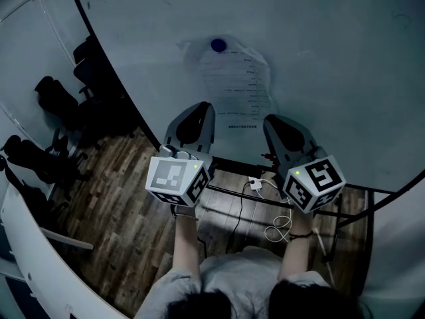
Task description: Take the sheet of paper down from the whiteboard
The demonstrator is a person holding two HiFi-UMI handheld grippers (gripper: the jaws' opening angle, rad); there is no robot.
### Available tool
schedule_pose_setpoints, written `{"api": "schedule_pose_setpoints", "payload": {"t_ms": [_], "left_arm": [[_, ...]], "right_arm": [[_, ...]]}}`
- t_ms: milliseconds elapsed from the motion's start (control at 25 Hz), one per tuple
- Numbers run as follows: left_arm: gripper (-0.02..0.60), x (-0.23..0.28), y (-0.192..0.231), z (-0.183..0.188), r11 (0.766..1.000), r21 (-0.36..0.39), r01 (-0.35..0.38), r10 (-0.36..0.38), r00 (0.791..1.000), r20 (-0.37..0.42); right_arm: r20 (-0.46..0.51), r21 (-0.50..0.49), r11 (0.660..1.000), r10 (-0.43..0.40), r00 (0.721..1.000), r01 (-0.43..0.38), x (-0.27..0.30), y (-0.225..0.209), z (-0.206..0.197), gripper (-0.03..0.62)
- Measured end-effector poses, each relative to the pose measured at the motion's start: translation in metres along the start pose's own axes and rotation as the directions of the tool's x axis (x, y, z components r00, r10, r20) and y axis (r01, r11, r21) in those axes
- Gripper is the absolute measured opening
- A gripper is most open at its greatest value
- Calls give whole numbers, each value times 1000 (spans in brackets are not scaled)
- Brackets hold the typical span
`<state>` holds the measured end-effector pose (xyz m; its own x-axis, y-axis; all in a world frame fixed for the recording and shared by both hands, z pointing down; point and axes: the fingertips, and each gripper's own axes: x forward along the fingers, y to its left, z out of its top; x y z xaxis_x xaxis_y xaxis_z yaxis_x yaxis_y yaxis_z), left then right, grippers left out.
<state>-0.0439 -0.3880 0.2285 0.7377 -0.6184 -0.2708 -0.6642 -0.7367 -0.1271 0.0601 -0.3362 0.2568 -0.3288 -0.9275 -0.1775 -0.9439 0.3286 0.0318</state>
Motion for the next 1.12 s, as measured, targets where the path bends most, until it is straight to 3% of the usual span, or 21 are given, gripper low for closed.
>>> {"api": "schedule_pose_setpoints", "payload": {"t_ms": [280,360,480,720,1120], "left_arm": [[19,46,1,23,986,165,-31,36,999,-25],[29,43,2,26,983,177,-37,43,999,-27],[55,48,0,29,980,195,-33,39,999,-31],[117,49,7,33,974,215,-66,72,997,-16],[132,95,11,63,961,272,-42,45,999,-4]], "right_arm": [[-39,-63,996,-63,997,60,18,-24,17,2],[-40,-80,995,-63,997,60,15,-16,19,7],[-31,-88,993,-75,997,72,15,-15,25,67],[-49,-111,989,-100,994,94,9,-10,15,86],[-78,-164,981,-115,990,101,33,-23,27,98]]}}
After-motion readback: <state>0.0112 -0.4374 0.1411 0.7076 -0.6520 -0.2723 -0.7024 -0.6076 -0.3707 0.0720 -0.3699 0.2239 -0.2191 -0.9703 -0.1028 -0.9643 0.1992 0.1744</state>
